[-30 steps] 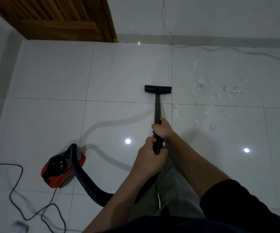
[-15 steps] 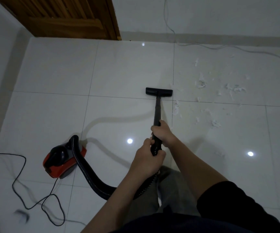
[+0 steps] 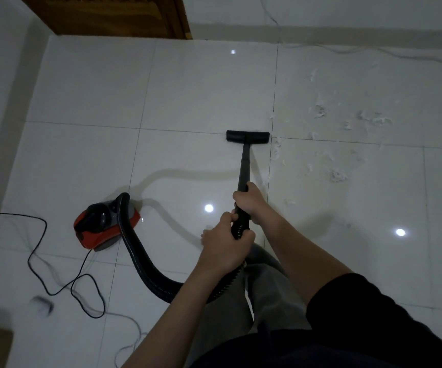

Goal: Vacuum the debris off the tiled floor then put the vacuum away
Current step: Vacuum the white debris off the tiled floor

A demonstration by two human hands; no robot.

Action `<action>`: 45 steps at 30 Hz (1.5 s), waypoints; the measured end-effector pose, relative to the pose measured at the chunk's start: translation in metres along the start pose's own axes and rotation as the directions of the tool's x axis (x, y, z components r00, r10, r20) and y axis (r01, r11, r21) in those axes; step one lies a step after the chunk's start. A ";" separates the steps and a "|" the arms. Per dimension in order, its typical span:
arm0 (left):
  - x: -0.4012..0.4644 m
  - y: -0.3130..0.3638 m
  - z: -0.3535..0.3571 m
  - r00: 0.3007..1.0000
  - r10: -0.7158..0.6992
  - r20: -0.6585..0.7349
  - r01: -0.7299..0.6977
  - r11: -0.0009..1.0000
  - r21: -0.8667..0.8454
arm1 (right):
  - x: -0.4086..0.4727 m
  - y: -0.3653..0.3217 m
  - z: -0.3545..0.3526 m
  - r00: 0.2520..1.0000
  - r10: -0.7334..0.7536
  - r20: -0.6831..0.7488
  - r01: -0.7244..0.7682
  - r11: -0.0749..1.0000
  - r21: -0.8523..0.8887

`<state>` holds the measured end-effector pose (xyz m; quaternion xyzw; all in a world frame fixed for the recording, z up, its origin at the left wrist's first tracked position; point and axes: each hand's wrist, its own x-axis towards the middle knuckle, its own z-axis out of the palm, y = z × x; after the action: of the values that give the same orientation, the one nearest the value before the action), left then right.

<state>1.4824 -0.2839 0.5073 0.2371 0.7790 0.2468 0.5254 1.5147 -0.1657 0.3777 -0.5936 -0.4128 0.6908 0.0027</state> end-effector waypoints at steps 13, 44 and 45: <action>-0.041 -0.024 0.000 1.000 0.007 0.022 -0.006 0.999 -0.048 | -0.030 0.034 0.016 0.999 0.050 0.006 -0.050 0.999 -0.009; -0.160 -0.165 -0.015 0.997 0.028 0.070 -0.026 0.999 -0.029 | -0.138 0.155 0.103 0.997 0.057 -0.046 -0.058 0.998 -0.021; -0.163 -0.170 -0.015 0.997 0.025 0.073 -0.022 0.999 -0.035 | -0.140 0.159 0.106 0.997 0.058 -0.046 -0.059 0.998 -0.025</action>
<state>1.5043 -0.5183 0.5187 0.2464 0.7519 0.2572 0.5548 1.5460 -0.3994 0.3962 -0.6210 -0.4042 0.6714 -0.0162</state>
